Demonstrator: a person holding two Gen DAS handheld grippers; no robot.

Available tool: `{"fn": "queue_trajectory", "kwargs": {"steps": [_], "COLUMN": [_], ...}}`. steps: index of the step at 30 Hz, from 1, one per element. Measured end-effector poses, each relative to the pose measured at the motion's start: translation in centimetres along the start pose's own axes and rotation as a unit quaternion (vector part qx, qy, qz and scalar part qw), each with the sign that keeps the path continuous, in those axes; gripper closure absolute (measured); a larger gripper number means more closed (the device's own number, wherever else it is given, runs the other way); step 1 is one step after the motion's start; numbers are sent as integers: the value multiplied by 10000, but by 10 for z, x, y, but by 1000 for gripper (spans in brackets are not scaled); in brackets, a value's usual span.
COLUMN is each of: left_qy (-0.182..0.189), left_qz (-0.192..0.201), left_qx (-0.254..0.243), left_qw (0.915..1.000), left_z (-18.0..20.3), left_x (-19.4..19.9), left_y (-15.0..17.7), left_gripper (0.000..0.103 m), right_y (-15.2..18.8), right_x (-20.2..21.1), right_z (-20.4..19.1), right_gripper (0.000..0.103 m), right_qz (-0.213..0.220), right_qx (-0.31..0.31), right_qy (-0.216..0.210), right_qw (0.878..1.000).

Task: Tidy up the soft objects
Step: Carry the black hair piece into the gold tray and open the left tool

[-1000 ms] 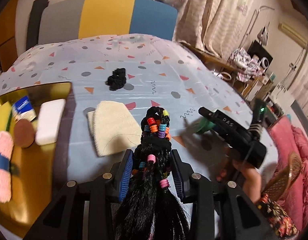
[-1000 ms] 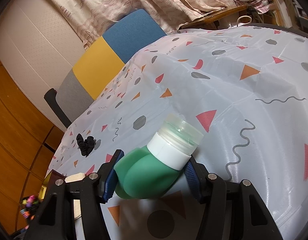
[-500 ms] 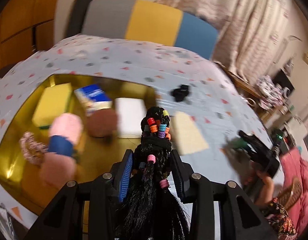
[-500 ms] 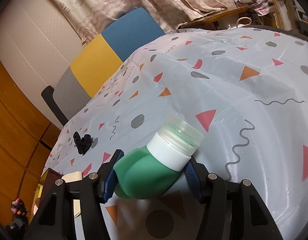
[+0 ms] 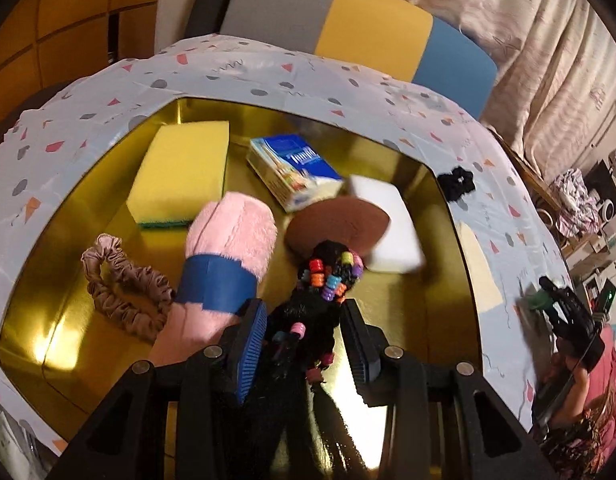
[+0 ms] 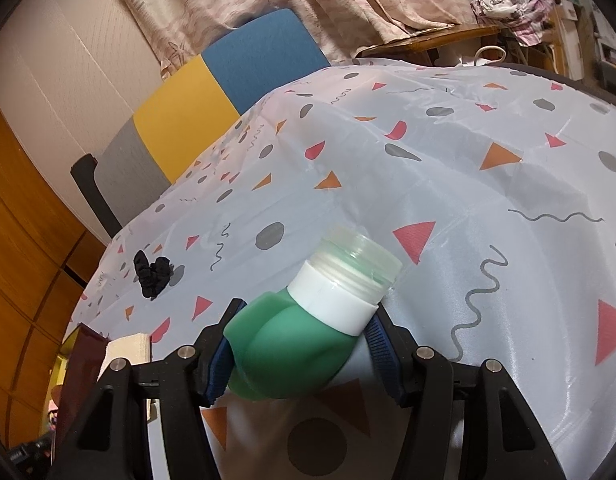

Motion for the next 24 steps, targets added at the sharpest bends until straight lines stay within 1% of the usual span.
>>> {"fn": "queue_trajectory", "kwargs": {"steps": [3,6,9,11,12,14,15,18,21,24], "left_qy": [62,83,-143,-388,-404,-314,-325,-442,-478,-331], "left_qz": [9,151,283,349,383,490,574,843,1042,1140], "left_qx": [160,207,116,149,192,256,263,201,119,85], "left_qw": [9999,9996,9994,9985,9983,9980,9975,9953,9933,9929], "left_z": [-6,-11,-17,-26,-29,-33,-34,-36,-33,-25], "left_x": [0,6,13,21,25,34,40,57,72,80], "left_y": [-8,-13,-18,-18,-18,-16,-15,-13,-8,-3], "left_gripper": [64,62,61,61,61,61,60,59,59,59], "right_y": [0,1,2,2,2,3,4,11,19,27], "right_x": [0,0,-1,-1,0,2,3,7,12,21], "right_z": [-1,-3,-5,-7,-7,-11,-15,-23,-25,-26], "right_gripper": [43,43,43,43,43,44,50,51,52,52], "right_qz": [-5,-10,-27,-46,-66,-107,-135,-213,-311,-364], "right_qx": [56,117,180,232,270,406,503,844,870,744], "right_qy": [63,128,188,248,286,346,352,539,497,367], "right_qw": [10000,9999,9997,9994,9992,9985,9980,9947,9945,9959]}}
Point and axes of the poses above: each gripper's, at about its wrist camera, not at the fingertips, and x roughly against the way its jaws point, z to its right, y to its underside, the point moved 6 cm from there along -x, roughly the way its jaws point, and after that the axes turned 9 degrees about y, right-handed, at the moved point
